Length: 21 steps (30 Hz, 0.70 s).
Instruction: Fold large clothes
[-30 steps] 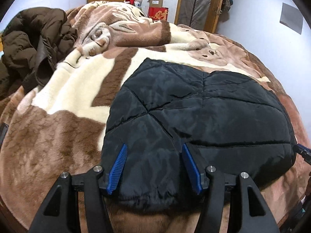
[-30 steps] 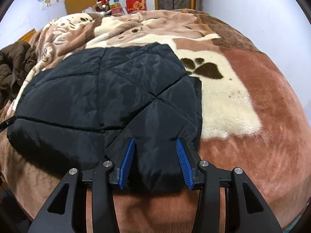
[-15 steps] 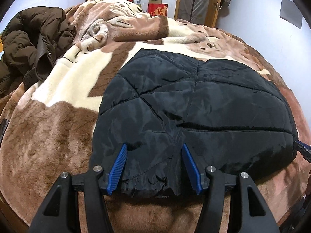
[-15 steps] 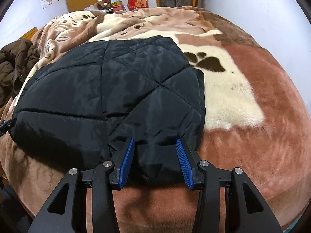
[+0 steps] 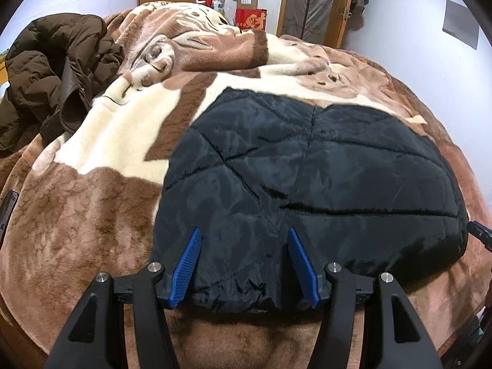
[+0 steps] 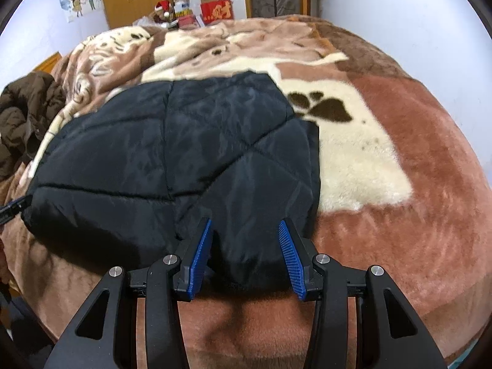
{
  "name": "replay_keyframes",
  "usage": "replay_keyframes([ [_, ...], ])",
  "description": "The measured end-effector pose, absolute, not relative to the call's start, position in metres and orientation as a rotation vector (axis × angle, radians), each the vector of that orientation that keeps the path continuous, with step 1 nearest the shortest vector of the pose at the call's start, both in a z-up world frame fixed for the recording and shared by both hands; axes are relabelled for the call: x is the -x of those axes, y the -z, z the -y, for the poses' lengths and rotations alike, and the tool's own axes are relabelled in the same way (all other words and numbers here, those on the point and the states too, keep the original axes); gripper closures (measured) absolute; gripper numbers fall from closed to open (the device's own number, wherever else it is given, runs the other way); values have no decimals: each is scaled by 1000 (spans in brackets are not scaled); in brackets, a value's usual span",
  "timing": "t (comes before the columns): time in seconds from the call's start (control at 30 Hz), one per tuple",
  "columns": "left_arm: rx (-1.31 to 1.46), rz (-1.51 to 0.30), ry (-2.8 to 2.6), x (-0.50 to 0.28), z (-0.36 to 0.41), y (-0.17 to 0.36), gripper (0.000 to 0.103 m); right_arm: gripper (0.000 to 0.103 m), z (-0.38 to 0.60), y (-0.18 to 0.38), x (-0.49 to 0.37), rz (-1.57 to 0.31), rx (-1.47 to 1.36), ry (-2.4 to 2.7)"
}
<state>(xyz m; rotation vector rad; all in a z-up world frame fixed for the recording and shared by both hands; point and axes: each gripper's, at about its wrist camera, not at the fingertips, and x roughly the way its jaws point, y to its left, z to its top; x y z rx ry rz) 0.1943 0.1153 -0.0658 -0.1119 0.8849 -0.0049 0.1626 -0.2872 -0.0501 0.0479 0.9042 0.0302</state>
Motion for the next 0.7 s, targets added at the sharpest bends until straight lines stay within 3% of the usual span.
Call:
replay_keyframes([
  [0.17, 112, -861, -13, -206, -127, 57, 42, 51, 289, 45, -173, -884, -56, -27],
  [0.43, 180, -930, 9, -246, -154, 85, 41, 49, 303, 63, -192, -937, -85, 2],
  [0.53, 179, -931, 6, -257, -155, 95, 33, 49, 305, 68, -199, -945, -60, 21],
  [0.7, 177, -923, 11, -267, -154, 100, 29, 48, 312, 74, -209, -962, -95, 31],
])
